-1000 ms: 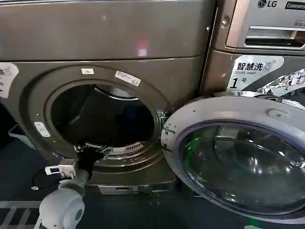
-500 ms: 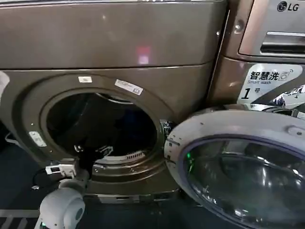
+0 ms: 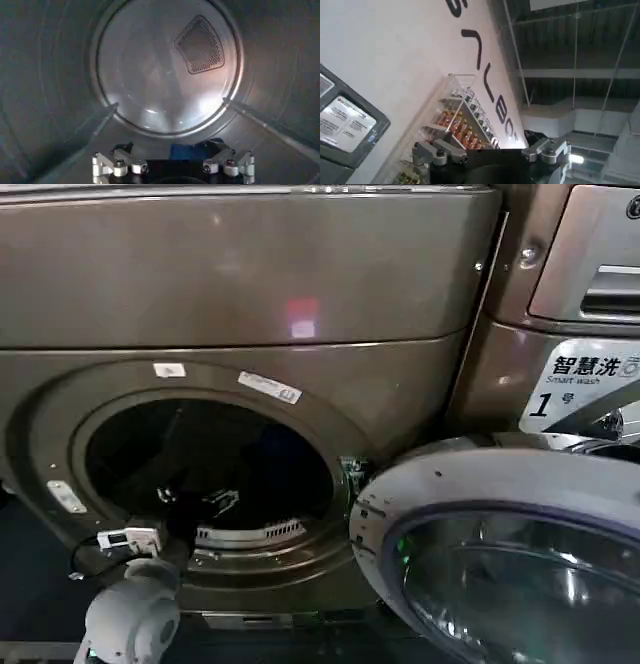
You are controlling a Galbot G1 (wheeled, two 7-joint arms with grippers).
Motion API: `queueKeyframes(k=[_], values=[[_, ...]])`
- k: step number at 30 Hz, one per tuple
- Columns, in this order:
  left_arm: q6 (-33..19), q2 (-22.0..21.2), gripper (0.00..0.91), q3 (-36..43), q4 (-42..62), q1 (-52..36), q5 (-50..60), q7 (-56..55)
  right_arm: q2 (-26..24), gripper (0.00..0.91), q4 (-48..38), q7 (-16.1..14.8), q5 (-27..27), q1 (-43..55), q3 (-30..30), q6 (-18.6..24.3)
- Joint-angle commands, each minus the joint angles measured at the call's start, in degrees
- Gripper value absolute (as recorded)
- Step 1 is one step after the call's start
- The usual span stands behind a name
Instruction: Grasp the clothes from the dryer.
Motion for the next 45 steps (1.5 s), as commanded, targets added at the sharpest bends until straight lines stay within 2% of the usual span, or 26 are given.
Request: queueKeyframes(k=[1,19,36,45], values=[[-0.33,-0.07,0.907,1.52,4.00,-3.89,0.06,-0.01,0.00,0.907,-0.07,0.07,0.03,-0.16,0.55,0.01],[-7.89,-2.67,0.907,10.18,28.18,-26.10,0.97,-0.78,0.39,0.907,0.19,-0.14,0.83,-1.64,2.91,0.03],[-14.47,-7.28,0.907,15.63,52.78,-41.07,3.00,-1.20,-0.05,0.907,0.39,-0.49,1.47,-1.65,2.98,0.07],[-15.85,-9.67,0.907,16.62,63.98,-48.01,3.19,1.55,-0.34,0.907,0.37,-0.59,1.43,-0.97,2.16,0.10]])
